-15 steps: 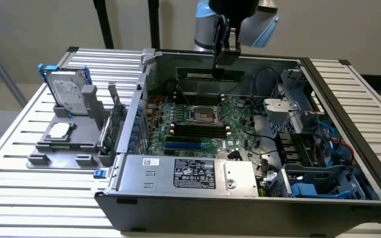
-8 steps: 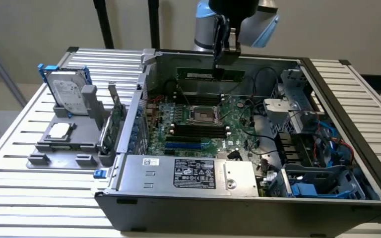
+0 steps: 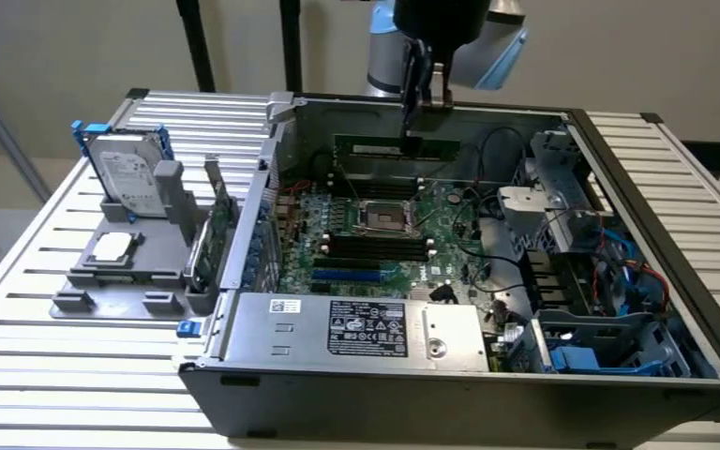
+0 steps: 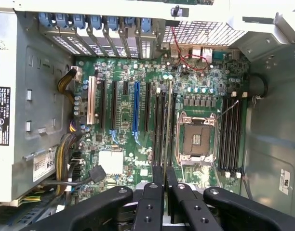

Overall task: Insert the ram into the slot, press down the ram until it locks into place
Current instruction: 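Insert the ram into the slot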

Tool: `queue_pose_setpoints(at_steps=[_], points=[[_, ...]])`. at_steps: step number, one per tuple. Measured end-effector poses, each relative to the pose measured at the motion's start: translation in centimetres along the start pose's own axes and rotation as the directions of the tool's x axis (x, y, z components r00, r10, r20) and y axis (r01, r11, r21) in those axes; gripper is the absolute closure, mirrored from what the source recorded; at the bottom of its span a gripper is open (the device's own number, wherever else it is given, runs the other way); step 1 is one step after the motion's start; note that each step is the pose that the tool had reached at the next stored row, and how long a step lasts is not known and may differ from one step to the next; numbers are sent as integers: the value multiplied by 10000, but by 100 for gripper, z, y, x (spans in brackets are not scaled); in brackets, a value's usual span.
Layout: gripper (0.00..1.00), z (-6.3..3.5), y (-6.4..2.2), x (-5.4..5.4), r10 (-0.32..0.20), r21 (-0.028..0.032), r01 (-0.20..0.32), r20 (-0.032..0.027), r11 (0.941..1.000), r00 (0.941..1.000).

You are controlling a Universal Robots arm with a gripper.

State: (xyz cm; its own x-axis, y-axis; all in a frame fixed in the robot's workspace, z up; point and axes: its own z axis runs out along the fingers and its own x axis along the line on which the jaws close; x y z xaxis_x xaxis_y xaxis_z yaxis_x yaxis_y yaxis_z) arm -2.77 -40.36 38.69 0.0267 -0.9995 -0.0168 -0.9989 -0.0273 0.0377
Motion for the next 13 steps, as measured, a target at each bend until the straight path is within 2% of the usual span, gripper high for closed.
queue_pose_setpoints(at_steps=[13], points=[[87, 235, -10, 9, -1, 0, 1, -1, 10000, 10000]])
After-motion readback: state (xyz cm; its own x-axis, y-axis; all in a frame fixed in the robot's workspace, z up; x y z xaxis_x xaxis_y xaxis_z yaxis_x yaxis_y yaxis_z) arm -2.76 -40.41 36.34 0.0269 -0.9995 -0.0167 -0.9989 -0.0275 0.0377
